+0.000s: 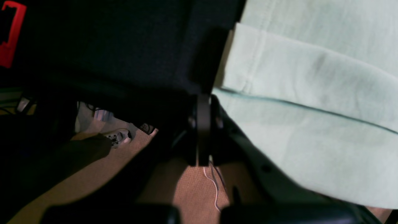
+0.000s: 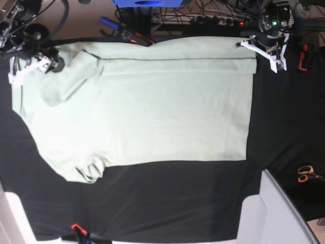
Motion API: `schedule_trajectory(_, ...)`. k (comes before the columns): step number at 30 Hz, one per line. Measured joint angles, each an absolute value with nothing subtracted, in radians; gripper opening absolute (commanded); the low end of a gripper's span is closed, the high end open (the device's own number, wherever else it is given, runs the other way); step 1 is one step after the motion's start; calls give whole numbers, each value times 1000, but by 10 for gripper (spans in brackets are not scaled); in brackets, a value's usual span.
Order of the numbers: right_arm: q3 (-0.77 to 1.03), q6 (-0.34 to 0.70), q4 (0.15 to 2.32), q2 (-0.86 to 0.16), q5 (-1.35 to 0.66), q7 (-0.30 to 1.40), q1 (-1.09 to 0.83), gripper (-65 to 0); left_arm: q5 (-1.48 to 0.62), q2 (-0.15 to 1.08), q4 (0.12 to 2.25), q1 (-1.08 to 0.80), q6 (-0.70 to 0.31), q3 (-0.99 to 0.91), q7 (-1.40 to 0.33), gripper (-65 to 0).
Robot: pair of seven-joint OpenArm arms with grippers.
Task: Fold the T-shirt properly
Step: 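Pinch the sleeve fabric with the right gripper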
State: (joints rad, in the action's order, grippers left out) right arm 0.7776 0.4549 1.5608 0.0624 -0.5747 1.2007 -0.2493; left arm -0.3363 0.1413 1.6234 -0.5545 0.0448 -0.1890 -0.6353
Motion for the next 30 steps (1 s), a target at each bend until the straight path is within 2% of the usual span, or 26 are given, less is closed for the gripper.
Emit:
schedule_trajectory(6,777,455,1561,61,-574,1203,-244,-318,-336,142,1623,-554,41,-189,-635,-650)
schedule_trajectory(13,667,459,1534,90,-581,1198,-244,-318,-336,142,1623,-554,41,-189,-635,-650)
schedule_trajectory(21,662,458,1499,89,-578,1195,-240,-322,-336,144,1621,-557,41,-189,-635,-650)
schedule_trajectory(23,662,458,1499,88,-577,1195,-239,-383,-336,144,1621,-557,41,-189,-635,-650)
schedule_trajectory(27,662,458,1499,87,-578,1197,-238,-627,-336,144,1621,-557,41,-189,-635,-650)
schedule_trajectory(28,662,458,1498,88,-577,1203,-234,-650,-336,144,1621,-557,41,-189,-635,-650)
schedule_trajectory(30,662,458,1498,88,-575,1203,-227,-641,-336,144,1621,-557,41,-189,-635,-650)
